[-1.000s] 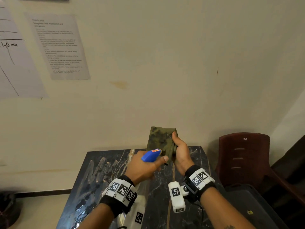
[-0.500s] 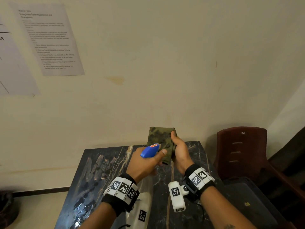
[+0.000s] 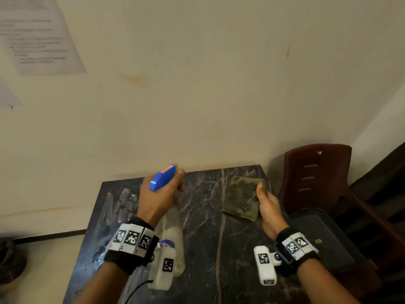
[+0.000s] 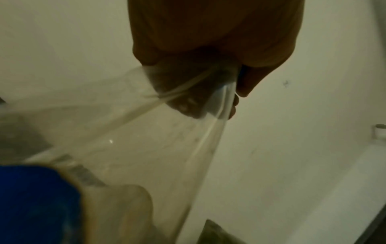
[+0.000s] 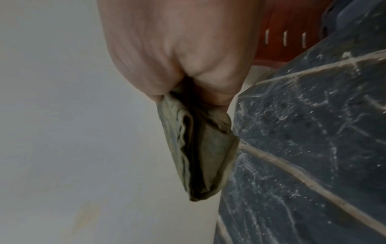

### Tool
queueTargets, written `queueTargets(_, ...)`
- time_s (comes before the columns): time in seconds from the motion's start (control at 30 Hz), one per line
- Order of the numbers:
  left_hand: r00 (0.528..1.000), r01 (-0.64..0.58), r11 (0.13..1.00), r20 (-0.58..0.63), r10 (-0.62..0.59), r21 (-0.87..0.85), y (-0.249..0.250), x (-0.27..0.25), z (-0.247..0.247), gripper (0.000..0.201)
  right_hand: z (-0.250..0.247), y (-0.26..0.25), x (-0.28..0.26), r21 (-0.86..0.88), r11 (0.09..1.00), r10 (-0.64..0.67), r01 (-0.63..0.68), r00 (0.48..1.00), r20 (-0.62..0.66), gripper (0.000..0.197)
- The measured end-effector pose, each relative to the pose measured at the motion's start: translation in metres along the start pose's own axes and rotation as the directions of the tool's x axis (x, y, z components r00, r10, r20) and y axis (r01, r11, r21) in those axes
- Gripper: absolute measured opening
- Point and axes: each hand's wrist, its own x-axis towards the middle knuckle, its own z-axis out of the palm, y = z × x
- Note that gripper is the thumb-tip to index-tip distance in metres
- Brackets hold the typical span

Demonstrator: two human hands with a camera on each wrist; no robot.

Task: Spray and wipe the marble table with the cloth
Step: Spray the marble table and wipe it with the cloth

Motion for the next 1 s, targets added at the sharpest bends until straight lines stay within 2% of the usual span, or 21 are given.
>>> queueTargets(0.13,1.000,0.029,0.999,0.000,-0.029,0.038,-0.014,0.014,0.004,0.044,-0.050,0.040,0.023,-0.217,0.976,-0.010,-0.026,0.987,-0.162,0.031)
queueTargets(0.3,0.993,0.109,0.992,0.045,-0.112,0.064,-0.040,0.023,0.043,0.035,-0.070,0.084,0.053,-0.415,0.903,0.036,-0.112,0.982,-0.185,0.050)
queueTargets(0.4,0.983,0.159,0.985,0.081,-0.164,0.071,-0.056,0.026,0.071,0.030,-0.069,0.095,0.060,-0.438,0.890,0.055,-0.129,0.983,-0.176,0.046)
queueTargets(0.5,0.967,0.213,0.973,0.120,-0.223,0.089,-0.075,0.027,0.112,0.034,-0.082,0.099,0.067,-0.505,0.854,0.039,-0.127,0.983,-0.181,0.043)
queueTargets(0.6,0.954,0.248,0.966,0.155,-0.257,0.076,-0.087,0.026,0.151,0.039,-0.110,0.093,0.075,-0.644,0.756,-0.030,-0.118,0.976,-0.214,0.047)
queueTargets(0.7,0.935,0.290,0.955,0.194,-0.296,0.062,-0.097,0.025,0.188,0.040,-0.147,0.078,0.080,-0.834,0.544,-0.134,-0.092,0.972,-0.194,0.046)
queueTargets(0.77,0.919,0.328,0.943,0.212,-0.333,0.058,-0.106,0.024,0.212,0.040,-0.168,0.074,0.082,-0.898,0.434,-0.173,-0.075,0.971,-0.164,0.044)
queueTargets(0.9,0.886,0.363,0.925,0.267,-0.379,0.108,-0.124,0.017,0.252,0.040,-0.190,0.098,0.093,-0.952,0.307,0.011,0.002,1.000,0.006,0.056)
queueTargets(0.93,0.879,0.377,0.920,0.269,-0.393,0.113,-0.127,0.015,0.258,0.038,-0.193,0.106,0.096,-0.954,0.301,0.023,0.013,1.000,0.021,0.058)
queueTargets(1.0,0.872,0.399,0.908,0.251,-0.419,0.129,-0.132,0.013,0.269,0.037,-0.201,0.115,0.104,-0.962,0.268,-0.033,0.054,0.998,0.046,0.053)
